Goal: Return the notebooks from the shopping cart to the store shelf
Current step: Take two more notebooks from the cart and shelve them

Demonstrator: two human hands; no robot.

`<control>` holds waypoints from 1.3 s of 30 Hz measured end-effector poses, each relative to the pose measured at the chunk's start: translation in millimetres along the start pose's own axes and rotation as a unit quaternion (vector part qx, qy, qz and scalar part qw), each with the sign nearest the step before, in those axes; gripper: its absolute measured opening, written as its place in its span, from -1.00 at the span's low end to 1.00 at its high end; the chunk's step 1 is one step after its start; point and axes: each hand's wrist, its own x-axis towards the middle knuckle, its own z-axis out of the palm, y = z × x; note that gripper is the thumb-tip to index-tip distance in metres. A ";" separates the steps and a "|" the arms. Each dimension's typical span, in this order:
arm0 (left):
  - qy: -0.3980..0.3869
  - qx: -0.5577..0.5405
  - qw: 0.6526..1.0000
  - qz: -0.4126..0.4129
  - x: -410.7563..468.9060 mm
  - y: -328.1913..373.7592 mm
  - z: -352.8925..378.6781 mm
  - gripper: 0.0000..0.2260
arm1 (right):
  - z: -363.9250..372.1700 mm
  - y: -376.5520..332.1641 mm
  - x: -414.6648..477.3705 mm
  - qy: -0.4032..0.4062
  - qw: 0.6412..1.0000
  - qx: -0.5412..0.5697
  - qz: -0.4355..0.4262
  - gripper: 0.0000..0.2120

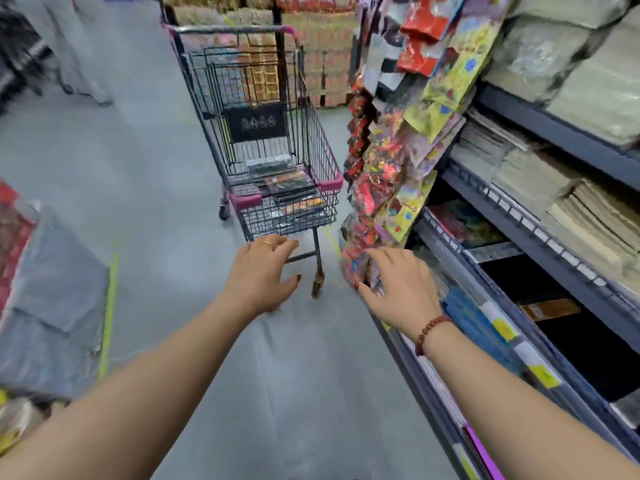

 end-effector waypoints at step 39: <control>-0.037 -0.062 0.997 0.033 381.5 -375.4 9.3 -0.54 | 157.2 -137.0 481.6 -0.115 0.993 -0.004 0.041 -0.48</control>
